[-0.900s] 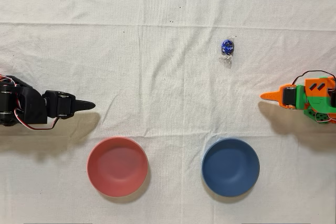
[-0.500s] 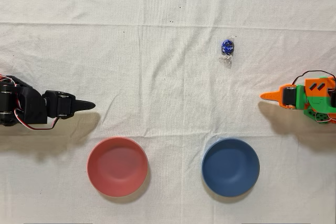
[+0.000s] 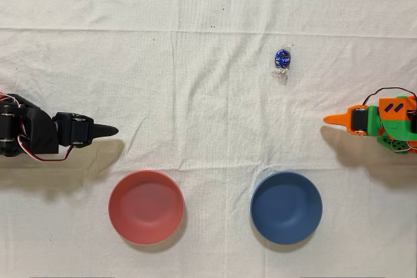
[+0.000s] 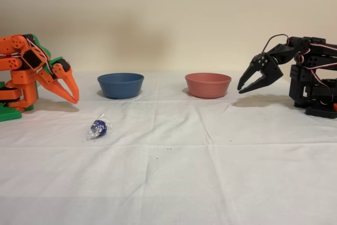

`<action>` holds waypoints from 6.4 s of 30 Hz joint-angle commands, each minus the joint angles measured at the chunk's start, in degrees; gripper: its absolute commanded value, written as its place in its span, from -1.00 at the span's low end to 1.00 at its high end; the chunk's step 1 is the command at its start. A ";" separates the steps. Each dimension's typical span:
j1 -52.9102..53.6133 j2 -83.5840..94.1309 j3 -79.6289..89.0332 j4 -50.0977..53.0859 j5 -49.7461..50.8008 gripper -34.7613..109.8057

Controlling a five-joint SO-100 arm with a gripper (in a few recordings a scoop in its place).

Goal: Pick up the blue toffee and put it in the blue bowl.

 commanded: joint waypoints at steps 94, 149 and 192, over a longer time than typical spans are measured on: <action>27.69 -87.36 -74.88 4.75 -2.64 -0.52; 25.58 -111.27 -82.44 -4.22 -9.49 -0.06; 16.08 -94.39 -79.98 3.87 -15.03 -0.34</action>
